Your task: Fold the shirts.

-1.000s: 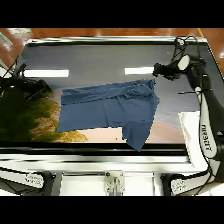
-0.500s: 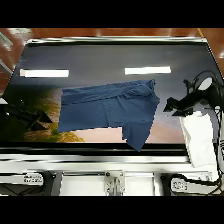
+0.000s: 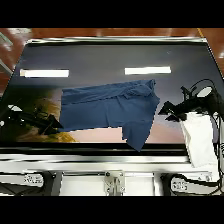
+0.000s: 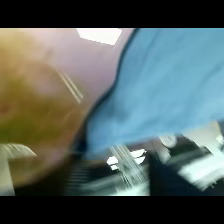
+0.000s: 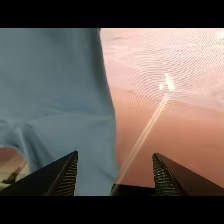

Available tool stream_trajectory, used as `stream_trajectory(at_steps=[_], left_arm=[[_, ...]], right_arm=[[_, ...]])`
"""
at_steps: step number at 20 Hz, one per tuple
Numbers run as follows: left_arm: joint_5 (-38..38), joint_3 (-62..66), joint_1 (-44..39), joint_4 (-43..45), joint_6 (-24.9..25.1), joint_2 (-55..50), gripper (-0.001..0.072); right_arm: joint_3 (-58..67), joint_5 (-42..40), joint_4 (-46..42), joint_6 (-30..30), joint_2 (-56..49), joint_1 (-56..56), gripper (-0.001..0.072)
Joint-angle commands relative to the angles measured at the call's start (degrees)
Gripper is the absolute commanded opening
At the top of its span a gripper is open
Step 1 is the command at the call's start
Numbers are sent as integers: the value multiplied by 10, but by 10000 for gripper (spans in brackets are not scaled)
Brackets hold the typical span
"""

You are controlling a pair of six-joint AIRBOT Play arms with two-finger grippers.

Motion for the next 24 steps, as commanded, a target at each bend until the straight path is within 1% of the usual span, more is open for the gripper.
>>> stream_trajectory(at_steps=[1,2,5,9,10,11,12,13,15,18,20,22,23,24], left_arm=[[58,-3,-30,2,-17,-4,87],[58,-2,-32,2,-16,-3,45],[58,1,-32,3,-1,22,44],[58,11,-32,3,11,56,44],[58,13,-32,3,16,62,43],[59,17,-32,5,22,67,43],[62,23,-32,6,26,70,43],[62,33,-32,6,30,70,43],[61,64,-32,6,30,75,42],[56,137,-35,6,27,125,41],[41,214,-45,-2,28,189,41],[59,308,-65,-2,28,268,42],[78,362,-72,-2,16,308,42],[96,411,-73,-2,-5,344,42]], right_arm=[[-37,-24,-27,-1,0,30,643],[-54,-49,-23,-3,0,46,643],[-81,-136,3,-4,-7,83,643],[-81,-191,54,-3,-54,94,637],[-81,-203,61,-4,-61,94,581],[-81,-215,61,-4,-63,94,380],[-81,-224,65,-4,-61,94,119],[-80,-229,72,-7,-58,94,62],[-66,-217,73,-34,-42,94,62],[-19,-201,68,-78,34,93,61],[46,-202,60,-114,115,93,61],[130,-221,59,-142,203,93,61],[172,-244,55,-142,247,94,61],[211,-271,44,-141,290,94,61]])
